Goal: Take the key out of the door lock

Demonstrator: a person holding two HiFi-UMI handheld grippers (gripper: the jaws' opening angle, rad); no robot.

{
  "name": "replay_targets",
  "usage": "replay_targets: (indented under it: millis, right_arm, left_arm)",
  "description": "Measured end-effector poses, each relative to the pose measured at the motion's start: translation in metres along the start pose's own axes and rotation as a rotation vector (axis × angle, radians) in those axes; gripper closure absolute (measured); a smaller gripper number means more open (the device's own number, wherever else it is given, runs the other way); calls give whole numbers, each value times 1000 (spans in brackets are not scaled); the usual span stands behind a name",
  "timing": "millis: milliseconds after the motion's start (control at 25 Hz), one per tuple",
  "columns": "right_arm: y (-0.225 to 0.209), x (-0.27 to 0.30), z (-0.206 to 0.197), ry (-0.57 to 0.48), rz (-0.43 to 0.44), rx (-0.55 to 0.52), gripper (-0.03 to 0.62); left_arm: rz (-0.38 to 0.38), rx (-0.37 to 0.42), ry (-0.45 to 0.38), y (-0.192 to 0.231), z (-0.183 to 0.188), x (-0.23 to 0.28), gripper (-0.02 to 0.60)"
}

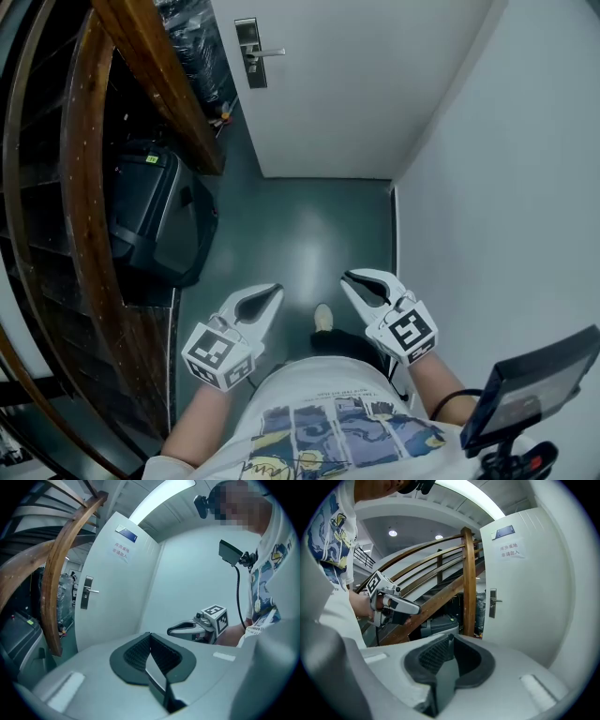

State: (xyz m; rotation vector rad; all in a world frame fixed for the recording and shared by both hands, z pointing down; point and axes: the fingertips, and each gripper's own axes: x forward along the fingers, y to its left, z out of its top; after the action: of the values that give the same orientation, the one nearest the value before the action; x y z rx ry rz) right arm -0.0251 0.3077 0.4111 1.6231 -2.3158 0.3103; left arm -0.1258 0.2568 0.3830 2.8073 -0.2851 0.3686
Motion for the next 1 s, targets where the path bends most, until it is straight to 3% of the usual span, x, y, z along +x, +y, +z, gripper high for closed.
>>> replay_targets:
  millis: [280,520,760,1000]
  right_arm:
    - [-62,43,18,-9,85,-70,571]
    - [-95,92,26,-9,106,-52,571]
    - [-124,150,36,38,72,-47,571]
    - [-158,218,73,56,2,-61,571]
  left_arm:
    - [83,1,-21,41,42,44,577]
    - [113,-20,-15,90,55,65,572]
    - [74,-35,-23,161,67,88,571]
    - [25,-22,-26,243,101,103,571]
